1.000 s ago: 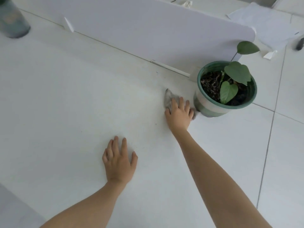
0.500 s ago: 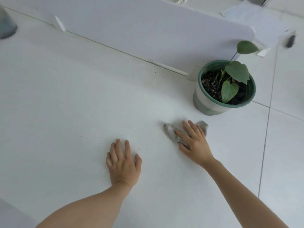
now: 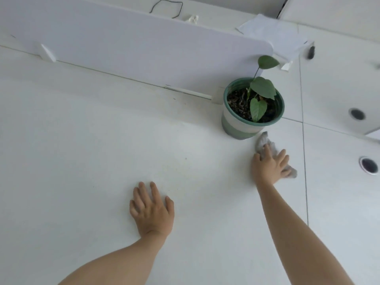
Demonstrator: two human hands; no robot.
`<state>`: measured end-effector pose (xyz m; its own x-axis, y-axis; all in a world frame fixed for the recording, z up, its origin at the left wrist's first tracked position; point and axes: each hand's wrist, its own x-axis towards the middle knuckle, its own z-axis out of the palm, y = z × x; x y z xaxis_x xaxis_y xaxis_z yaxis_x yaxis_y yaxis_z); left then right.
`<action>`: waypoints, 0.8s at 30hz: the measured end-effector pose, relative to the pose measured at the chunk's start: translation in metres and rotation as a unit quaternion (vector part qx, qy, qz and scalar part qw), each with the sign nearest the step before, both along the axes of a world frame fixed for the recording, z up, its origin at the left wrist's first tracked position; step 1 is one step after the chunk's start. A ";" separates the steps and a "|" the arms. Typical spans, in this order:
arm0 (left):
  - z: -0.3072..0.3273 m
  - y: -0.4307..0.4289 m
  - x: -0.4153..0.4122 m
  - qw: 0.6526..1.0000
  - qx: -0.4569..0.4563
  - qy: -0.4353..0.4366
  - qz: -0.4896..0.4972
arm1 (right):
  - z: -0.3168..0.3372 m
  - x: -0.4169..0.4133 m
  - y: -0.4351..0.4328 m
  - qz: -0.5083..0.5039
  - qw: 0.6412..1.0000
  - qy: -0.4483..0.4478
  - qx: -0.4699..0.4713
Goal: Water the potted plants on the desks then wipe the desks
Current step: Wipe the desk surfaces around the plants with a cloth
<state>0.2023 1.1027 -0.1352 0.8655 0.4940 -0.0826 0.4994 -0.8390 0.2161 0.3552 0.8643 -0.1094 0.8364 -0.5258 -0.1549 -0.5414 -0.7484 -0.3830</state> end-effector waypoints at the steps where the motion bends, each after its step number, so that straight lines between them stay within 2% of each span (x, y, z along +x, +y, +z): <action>1: 0.001 0.000 0.000 1.000 -0.007 0.005 -0.002 | -0.001 -0.013 0.014 0.028 1.000 -0.011 -0.003; 5: 0.005 -0.001 0.000 0.999 -0.047 0.014 -0.012 | -0.007 -0.066 0.057 0.119 0.993 0.006 -0.007; 8: 0.005 -0.001 0.000 0.998 -0.070 -0.003 0.001 | -0.001 -0.097 0.069 0.187 0.980 -0.020 -0.061; 10: 0.007 -0.001 -0.002 0.997 -0.075 -0.017 -0.001 | 0.005 -0.118 0.065 0.191 0.977 -0.023 -0.089; 17: 0.010 0.004 -0.008 0.990 -0.132 -0.039 -0.005 | 0.018 -0.190 0.038 0.172 0.982 0.049 -0.055; 19: 0.013 0.005 -0.009 0.988 -0.147 -0.048 -0.007 | 0.024 -0.211 0.024 0.116 0.990 0.076 0.019; 21: 0.014 0.007 -0.010 0.987 -0.153 -0.045 -0.013 | 0.036 -0.233 0.010 0.019 0.988 0.049 0.143; 24: 0.016 0.011 -0.011 0.986 -0.162 -0.016 -0.021 | 0.061 -0.269 -0.006 -0.102 0.939 0.000 0.329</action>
